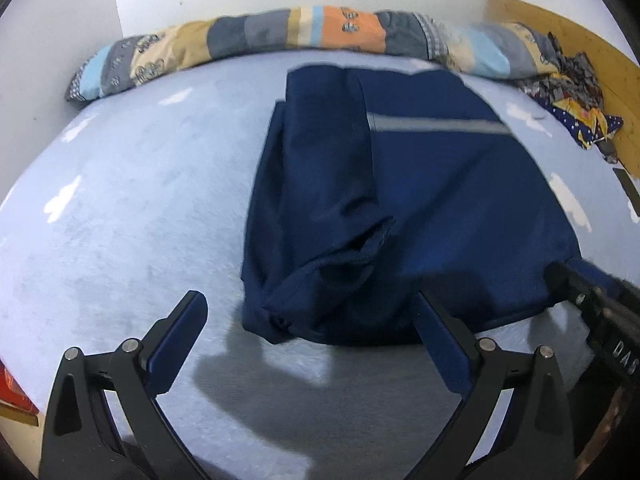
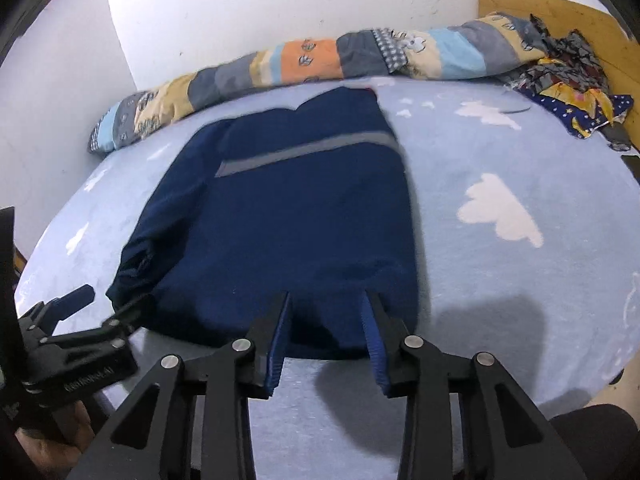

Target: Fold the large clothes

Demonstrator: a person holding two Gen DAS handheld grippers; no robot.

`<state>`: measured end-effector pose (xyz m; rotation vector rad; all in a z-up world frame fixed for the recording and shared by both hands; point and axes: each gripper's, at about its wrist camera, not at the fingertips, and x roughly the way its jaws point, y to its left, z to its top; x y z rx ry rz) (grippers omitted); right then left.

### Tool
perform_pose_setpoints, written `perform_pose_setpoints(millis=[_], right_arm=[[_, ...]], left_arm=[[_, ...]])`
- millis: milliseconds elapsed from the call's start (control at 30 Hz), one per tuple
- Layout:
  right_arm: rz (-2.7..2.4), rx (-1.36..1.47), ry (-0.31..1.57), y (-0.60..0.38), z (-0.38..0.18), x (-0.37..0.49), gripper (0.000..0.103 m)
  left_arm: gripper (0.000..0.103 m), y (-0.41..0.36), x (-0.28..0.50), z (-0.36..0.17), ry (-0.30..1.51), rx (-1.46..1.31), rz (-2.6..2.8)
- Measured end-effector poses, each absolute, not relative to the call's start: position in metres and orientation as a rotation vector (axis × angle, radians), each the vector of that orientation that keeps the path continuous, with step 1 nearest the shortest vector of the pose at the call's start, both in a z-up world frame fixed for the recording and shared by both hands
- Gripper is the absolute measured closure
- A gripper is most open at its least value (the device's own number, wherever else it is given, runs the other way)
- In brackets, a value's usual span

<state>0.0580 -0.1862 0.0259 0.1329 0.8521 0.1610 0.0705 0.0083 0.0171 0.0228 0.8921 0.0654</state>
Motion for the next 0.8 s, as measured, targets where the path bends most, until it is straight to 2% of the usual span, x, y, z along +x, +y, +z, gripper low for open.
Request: perform_pose_setpoints(millis=[200,300,400,500,633,800], right_arm=[[0.185,0.117,0.918,-0.172,0.009,0.06,0.067],[0.197,0.123,0.873,-0.173,0.02,0.051,0.066],[0.205,0.132,0.74,-0.18,0.045,0.035,0.066],[0.136,0.107,0.643,-0.186,0.059,0.03,0.063],[0.075,0.128,0.794,-0.195,0.027,0.053,0.06],[0.062,0.137,0.799,-0.197,0.026,0.057,0.058]], left_arm=[[0.001,0.011,0.073,0.015,0.895,-0.005,0.063],[0.001,0.008,0.071,0.017,0.877,0.012,0.067],[0.001,0.007,0.069,0.021,0.863,0.013,0.062],[0.001,0.004,0.067,0.023,0.849,0.027,0.059],[0.001,-0.002,0.065,0.026,0.825,0.068,0.048],[0.001,-0.008,0.062,0.027,0.813,0.108,0.031]])
